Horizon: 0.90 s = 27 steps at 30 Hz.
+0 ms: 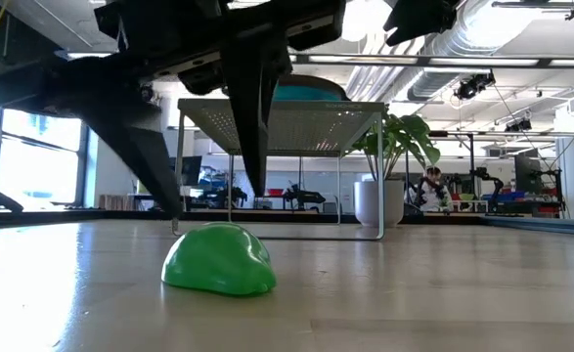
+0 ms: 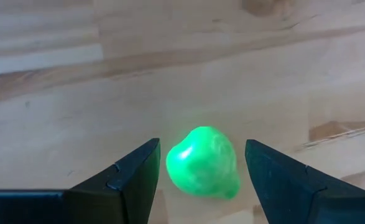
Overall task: Pick & Place Fruit
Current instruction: Put the green pear in the blue bowl on the shelf
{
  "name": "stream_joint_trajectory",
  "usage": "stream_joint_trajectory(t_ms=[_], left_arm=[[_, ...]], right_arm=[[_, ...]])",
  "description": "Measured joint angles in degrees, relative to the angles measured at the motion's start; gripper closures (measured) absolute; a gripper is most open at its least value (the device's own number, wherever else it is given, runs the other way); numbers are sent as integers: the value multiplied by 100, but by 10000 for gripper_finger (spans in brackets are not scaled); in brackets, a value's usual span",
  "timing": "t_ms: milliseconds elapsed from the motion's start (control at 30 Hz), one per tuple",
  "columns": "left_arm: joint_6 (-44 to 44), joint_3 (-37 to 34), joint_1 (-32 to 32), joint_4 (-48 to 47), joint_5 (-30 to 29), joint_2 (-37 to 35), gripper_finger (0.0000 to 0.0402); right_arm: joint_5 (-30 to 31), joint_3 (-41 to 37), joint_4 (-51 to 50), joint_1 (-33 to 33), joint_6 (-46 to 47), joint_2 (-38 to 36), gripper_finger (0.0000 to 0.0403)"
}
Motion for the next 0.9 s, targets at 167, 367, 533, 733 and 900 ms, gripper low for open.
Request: stream_joint_trajectory(t_ms=[167,367,533,733,900], left_arm=[[-1,6,40,-47,-185,-6,171],[-158,1,38,-125,-369,-83,171],[-294,2,1,-75,-288,-121,171],[-302,1,-24,-16,-260,-117,171],[-302,1,-6,11,-265,-117,171]], right_arm=[[0,0,1,1,-41,1,152],[0,0,0,1,-55,1,152],[1,0,2,0,-55,2,152],[0,0,2,0,-17,2,152],[0,0,2,0,-35,2,152]])
